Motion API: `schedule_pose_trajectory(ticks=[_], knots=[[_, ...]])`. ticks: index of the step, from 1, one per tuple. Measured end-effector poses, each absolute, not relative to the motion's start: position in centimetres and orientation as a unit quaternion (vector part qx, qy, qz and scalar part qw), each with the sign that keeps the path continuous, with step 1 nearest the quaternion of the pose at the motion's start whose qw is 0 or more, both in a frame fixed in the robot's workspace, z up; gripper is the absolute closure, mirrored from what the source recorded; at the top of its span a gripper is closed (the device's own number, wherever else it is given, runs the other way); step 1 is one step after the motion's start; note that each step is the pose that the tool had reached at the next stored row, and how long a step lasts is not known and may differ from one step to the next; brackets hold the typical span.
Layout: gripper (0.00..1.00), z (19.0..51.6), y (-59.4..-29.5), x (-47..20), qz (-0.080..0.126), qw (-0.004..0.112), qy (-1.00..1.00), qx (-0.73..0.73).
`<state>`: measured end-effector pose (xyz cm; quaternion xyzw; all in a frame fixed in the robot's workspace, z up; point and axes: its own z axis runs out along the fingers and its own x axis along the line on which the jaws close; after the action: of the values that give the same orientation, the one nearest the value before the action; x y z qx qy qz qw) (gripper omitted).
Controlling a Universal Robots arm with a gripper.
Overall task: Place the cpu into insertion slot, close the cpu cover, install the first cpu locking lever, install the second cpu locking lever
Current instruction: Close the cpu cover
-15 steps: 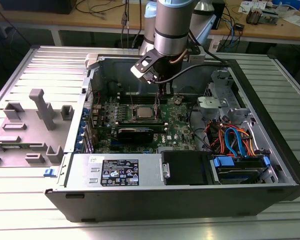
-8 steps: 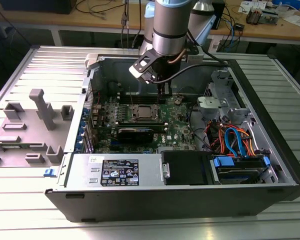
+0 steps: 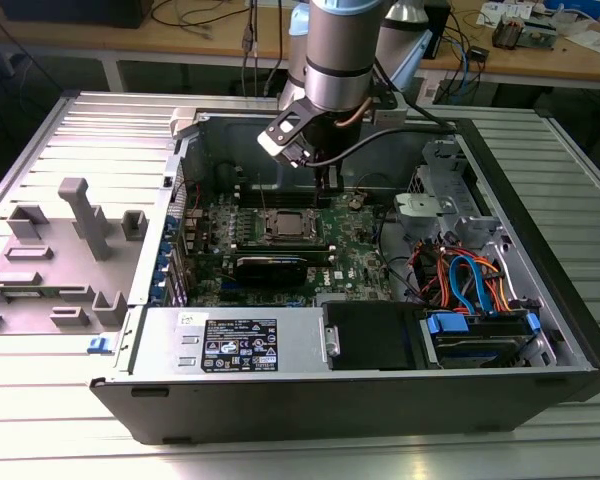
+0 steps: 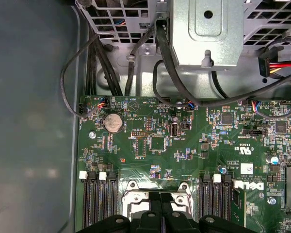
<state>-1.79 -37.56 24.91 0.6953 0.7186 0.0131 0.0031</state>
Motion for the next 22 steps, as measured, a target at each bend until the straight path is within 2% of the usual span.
schedule_pose_trajectory(ticks=[22], knots=[[0.89,23.6,-37.6,-5.2,0.013,0.003,0.723,0.691]])
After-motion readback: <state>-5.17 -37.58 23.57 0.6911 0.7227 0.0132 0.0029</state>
